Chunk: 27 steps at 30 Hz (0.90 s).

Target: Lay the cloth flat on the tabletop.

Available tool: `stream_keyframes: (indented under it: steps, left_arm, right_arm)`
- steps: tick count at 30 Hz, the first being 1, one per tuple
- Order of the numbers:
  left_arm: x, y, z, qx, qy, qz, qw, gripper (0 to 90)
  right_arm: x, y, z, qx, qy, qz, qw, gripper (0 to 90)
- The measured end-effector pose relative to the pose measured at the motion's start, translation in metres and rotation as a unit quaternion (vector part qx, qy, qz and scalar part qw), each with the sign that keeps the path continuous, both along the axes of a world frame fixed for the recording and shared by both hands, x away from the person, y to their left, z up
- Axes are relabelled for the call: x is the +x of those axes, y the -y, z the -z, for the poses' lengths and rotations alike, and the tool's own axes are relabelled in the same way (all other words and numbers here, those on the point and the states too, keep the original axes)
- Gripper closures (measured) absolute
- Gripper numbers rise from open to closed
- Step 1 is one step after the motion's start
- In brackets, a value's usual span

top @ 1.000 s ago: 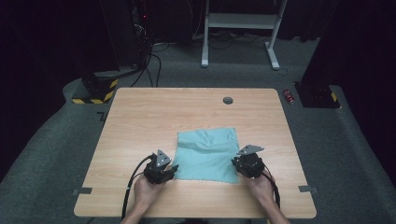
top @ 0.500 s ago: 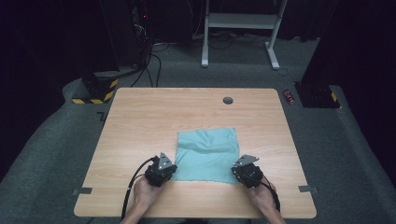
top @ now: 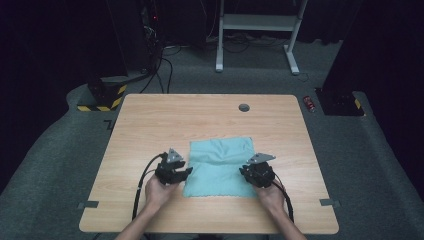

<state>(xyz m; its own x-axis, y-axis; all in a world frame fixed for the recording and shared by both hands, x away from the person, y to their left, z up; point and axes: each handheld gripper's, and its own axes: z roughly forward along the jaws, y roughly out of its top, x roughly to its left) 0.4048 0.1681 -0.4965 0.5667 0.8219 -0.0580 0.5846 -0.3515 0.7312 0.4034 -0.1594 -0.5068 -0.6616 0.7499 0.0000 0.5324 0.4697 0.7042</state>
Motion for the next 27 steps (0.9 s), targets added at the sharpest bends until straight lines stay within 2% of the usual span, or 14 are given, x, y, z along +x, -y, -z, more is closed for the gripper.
stream_keyframes:
  steps: [2,3,6,7,8,10,11,15,17,18,19,21,24,27]
  left_arm:
    - [0.018,-0.002,-0.002,-0.011,-0.001,-0.02,0.9997,57.7]
    - [0.026,-0.002,-0.002,-0.013,-0.003,-0.029,0.9995,57.7]
    - [0.046,-0.001,-0.002,-0.023,-0.003,-0.046,0.9987,57.3]
    - [0.051,0.001,0.0,-0.026,-0.009,-0.049,0.9984,57.3]
    - [0.057,0.003,0.001,-0.02,-0.013,-0.05,0.9985,57.3]
    - [0.063,0.006,0.004,-0.034,-0.009,-0.062,0.9974,57.2]
    - [0.071,0.008,0.008,-0.029,-0.023,-0.066,0.9971,57.1]
    - [0.081,0.014,0.009,-0.012,-0.027,-0.064,0.9975,57.0]
    - [0.087,0.016,0.008,-0.008,-0.029,-0.066,0.9973,56.9]
    - [0.088,0.016,0.008,-0.011,-0.025,-0.072,0.9971,57.0]
    - [0.091,0.016,0.008,-0.016,-0.025,-0.078,0.9965,57.2]
    - [0.095,0.015,0.009,-0.014,-0.034,-0.08,0.9961,57.4]
    - [0.099,0.017,0.007,-0.007,-0.032,-0.079,0.9963,57.5]
    - [0.1,0.019,0.006,-0.003,-0.026,-0.081,0.9964,57.2]
  right_arm:
    - [0.014,0.009,-0.003,0.021,0.004,0.024,0.9995,77.9]
    - [0.014,0.009,-0.003,0.021,0.004,0.024,0.9995,77.9]
    - [0.031,0.016,-0.005,0.028,-0.002,0.048,0.9985,77.6]
    - [0.038,0.017,-0.005,0.025,0.002,0.052,0.9984,77.3]
    - [0.043,0.018,-0.005,0.023,0.003,0.057,0.9981,77.0]
    - [0.052,0.019,-0.005,0.026,-0.004,0.068,0.9973,73.7]
    - [0.059,0.019,-0.007,0.029,0.002,0.077,0.9966,72.6]
    - [0.068,0.02,-0.008,0.044,-0.014,0.084,0.9954,73.5]
    - [0.072,0.022,-0.008,0.053,0.008,0.105,0.993,73.2]
    - [0.074,0.023,-0.007,0.053,0.009,0.113,0.9922,72.9]
    - [0.075,0.024,-0.005,0.052,0.009,0.118,0.9916,72.6]
    - [0.08,0.025,0.001,0.036,0.007,0.128,0.991,71.7]
    - [0.083,0.025,0.007,0.025,-0.002,0.134,0.9907,70.7]
    - [0.083,0.026,0.006,0.029,0.001,0.137,0.9901,70.2]
